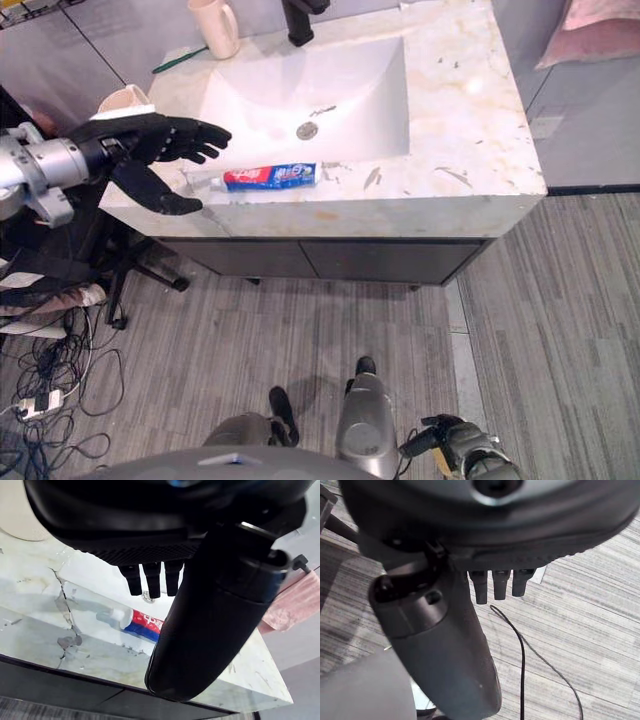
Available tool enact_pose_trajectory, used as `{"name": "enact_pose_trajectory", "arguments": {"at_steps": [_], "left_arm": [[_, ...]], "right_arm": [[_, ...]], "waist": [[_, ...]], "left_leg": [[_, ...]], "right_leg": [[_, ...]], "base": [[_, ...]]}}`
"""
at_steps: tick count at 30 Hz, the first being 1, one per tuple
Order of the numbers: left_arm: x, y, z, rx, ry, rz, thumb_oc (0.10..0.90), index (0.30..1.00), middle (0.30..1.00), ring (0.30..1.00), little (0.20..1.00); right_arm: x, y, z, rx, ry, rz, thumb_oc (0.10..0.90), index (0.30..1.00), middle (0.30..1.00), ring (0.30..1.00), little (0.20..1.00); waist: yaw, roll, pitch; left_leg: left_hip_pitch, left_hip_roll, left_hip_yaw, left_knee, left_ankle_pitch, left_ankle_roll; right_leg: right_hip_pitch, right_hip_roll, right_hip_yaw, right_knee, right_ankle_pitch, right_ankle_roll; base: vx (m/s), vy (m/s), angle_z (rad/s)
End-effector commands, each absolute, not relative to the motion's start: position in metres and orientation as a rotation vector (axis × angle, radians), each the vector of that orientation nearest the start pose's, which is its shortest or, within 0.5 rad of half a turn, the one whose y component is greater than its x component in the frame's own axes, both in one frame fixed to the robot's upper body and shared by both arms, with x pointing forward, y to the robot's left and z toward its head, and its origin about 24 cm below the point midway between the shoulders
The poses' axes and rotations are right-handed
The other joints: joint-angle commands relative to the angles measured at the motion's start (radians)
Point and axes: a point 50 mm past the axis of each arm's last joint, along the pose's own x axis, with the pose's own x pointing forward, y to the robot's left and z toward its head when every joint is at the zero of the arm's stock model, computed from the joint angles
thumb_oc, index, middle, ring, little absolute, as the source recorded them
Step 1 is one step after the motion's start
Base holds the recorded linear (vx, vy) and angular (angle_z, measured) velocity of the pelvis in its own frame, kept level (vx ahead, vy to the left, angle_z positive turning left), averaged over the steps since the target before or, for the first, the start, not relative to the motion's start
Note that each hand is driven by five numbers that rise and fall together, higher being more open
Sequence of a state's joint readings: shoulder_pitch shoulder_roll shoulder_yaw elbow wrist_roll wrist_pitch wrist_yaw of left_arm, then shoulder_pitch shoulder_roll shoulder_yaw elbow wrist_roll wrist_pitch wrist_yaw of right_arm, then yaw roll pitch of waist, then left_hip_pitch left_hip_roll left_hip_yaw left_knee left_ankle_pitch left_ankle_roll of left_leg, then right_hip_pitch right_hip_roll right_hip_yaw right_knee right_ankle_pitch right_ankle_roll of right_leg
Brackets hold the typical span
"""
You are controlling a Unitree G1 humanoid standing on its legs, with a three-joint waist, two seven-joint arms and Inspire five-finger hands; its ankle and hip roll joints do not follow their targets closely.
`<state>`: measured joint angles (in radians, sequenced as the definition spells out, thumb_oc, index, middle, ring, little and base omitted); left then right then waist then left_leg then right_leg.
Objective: Organize the bathroom.
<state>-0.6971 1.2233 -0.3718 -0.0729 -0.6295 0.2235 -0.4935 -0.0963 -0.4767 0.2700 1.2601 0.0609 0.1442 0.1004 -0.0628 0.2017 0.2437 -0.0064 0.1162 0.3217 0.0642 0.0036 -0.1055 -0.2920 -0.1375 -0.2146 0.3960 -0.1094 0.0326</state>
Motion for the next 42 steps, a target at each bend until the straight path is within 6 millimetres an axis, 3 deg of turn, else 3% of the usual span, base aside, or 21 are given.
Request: {"name": "enact_pose_trajectory", "arguments": {"at_steps": [1, 42], "left_arm": [[0.291, 0.243, 0.310, 0.713, -0.303, -0.477, 0.800, 0.900, 0.900, 0.900, 0.900], [0.291, 0.242, 0.273, 0.651, -0.151, -0.579, 0.800, 0.900, 0.900, 0.900, 0.900]], "right_arm": [[0.083, -0.328, -0.130, -0.451, 1.417, -0.121, 0.800, 0.900, 0.900, 0.900, 0.900], [0.080, -0.337, -0.126, -0.446, 1.427, -0.178, 0.800, 0.900, 0.900, 0.900, 0.900]], "waist": [[-0.020, -0.005, -0.025], [-0.019, 0.028, -0.007]], "left_leg": [[-0.021, 0.027, -0.010, 0.142, 0.102, -0.016], [-0.046, 0.033, -0.024, 0.214, 0.118, -0.025]], "right_leg": [[0.147, -0.001, -0.001, -0.211, 0.030, 0.043], [0.143, -0.021, 0.019, -0.161, 0.000, 0.041]], "base": [[0.00, 0.000, 0.00], [0.00, 0.001, 0.00]]}}
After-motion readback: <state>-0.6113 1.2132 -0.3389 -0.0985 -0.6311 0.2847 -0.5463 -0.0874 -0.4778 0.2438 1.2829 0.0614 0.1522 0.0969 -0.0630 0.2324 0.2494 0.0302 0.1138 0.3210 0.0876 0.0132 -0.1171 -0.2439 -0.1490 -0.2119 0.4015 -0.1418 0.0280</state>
